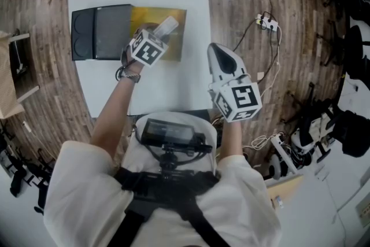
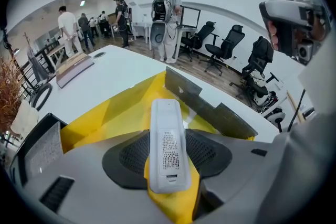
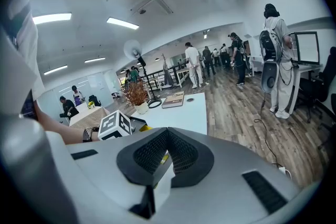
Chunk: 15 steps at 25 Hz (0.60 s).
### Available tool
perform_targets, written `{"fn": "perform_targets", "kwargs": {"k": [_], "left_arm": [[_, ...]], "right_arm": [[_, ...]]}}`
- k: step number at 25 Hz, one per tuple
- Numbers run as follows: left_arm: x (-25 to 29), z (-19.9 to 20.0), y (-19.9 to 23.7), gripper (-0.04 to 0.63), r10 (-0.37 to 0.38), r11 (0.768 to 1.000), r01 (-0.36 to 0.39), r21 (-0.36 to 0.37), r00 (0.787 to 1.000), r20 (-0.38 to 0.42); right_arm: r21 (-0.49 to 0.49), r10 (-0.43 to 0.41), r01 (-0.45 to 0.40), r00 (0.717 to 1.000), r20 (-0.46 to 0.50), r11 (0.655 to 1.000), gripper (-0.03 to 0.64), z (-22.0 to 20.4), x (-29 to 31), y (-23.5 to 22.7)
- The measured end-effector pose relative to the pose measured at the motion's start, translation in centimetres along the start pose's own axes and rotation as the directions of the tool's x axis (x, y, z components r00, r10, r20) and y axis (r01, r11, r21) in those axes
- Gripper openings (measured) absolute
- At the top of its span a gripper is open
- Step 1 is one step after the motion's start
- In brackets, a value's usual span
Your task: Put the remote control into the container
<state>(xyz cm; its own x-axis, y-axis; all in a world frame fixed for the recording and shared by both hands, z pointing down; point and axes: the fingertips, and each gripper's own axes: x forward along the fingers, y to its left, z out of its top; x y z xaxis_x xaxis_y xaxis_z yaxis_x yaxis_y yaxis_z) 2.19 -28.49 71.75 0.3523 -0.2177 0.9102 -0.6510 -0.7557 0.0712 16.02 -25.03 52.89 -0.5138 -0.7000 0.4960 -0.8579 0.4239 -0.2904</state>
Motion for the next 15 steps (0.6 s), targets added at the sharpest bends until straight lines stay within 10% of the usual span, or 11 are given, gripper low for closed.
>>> {"fn": "perform_targets", "kwargs": {"k": [15], "left_arm": [[0.07,-0.18,-0.36,0.235,-0.023,1.0,0.023,0.015,1.0,-0.019]], "right_arm": [[-0.005,0.003,-0.003,1.0,-0.003,1.0,0.005,0.14,-0.13,0.56]]}}
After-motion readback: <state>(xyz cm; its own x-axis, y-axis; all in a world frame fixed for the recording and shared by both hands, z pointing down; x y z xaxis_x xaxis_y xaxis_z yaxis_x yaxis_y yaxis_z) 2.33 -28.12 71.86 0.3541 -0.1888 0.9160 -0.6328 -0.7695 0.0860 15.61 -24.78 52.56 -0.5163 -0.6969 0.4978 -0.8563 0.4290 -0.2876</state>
